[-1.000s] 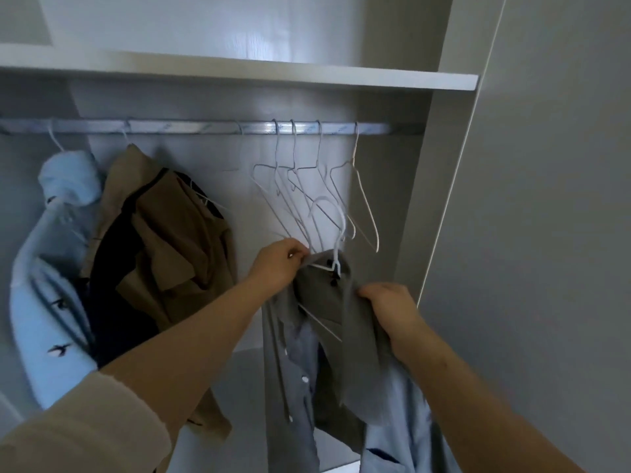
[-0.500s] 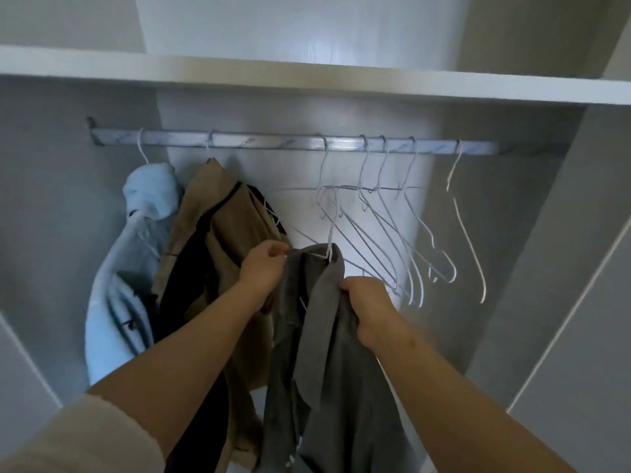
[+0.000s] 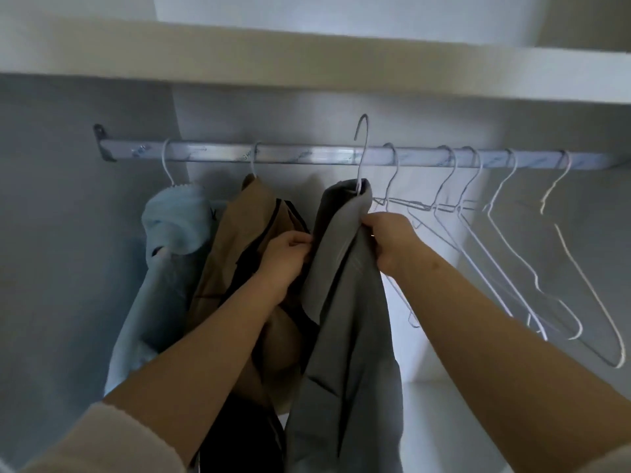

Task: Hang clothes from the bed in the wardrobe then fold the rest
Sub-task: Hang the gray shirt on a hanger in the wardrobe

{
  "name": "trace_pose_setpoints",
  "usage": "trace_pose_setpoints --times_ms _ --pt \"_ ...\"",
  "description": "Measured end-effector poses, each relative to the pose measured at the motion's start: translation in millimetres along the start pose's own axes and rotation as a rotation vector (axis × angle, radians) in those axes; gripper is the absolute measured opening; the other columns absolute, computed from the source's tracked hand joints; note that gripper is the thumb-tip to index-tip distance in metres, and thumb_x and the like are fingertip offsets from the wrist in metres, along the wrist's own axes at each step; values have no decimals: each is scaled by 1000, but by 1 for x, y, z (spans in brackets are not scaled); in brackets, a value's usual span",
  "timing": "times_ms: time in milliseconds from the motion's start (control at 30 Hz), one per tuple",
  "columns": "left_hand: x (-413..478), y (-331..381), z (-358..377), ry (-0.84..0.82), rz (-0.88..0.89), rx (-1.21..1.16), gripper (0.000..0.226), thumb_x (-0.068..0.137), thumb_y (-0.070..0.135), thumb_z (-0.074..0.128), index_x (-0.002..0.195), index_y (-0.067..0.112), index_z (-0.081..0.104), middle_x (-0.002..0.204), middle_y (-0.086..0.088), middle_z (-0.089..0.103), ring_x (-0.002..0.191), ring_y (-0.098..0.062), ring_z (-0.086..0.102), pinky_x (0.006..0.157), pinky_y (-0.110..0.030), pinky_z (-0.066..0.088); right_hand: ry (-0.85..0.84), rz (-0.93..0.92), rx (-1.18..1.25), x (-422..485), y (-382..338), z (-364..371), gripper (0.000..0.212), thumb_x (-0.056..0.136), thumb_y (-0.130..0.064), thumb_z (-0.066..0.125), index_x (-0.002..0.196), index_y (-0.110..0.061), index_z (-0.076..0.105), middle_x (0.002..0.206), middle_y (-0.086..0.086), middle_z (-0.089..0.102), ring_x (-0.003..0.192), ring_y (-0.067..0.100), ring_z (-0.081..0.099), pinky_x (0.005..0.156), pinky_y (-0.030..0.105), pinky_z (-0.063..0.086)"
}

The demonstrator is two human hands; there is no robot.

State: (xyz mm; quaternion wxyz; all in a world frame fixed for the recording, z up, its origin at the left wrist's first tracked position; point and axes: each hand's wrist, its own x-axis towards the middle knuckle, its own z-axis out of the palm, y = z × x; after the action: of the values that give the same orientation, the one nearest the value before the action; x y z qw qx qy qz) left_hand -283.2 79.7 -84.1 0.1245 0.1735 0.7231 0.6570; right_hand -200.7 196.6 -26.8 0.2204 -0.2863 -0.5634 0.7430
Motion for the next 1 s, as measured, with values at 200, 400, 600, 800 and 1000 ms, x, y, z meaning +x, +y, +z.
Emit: trace_pose_setpoints --times_ms 200,400,600,800,1000 --pt "0 -19 -5 -71 -36 -2 14 96 18 48 92 26 59 94 7 60 81 -6 57 65 -19 46 -22 42 -15 28 34 13 17 91 -1 47 78 -6 56 75 11 57 67 22 56 60 30 49" --pt "-9 -27 3 -93 42 4 14 92 33 54 106 31 52 98 15 54 94 -6 53 81 -22 44 -64 -17 -101 23 53 12 16 97 -14 46 103 -7 58 102 18 60 88 27 58 72 33 52" --pt "-56 -53 12 -211 57 86 43 79 27 71 112 34 45 120 7 53 112 -11 51 94 -26 45 -129 25 -125 -14 97 -13 19 96 -20 46 90 -11 62 90 13 63 74 19 61 61 24 53" --pt "-95 -87 21 -196 -31 324 59 78 22 73 129 19 44 126 -1 53 114 -16 52 99 -36 45 -151 209 -300 -50 156 -58 12 93 -10 48 89 -12 59 80 8 59 69 17 55 59 21 45" --pt "-130 -126 32 -57 -227 474 52 84 21 65 131 13 47 125 -7 57 117 -27 52 90 -27 42 -180 390 -293 -78 165 -90 16 96 -9 47 109 -4 55 91 13 57 65 18 52 54 18 46"
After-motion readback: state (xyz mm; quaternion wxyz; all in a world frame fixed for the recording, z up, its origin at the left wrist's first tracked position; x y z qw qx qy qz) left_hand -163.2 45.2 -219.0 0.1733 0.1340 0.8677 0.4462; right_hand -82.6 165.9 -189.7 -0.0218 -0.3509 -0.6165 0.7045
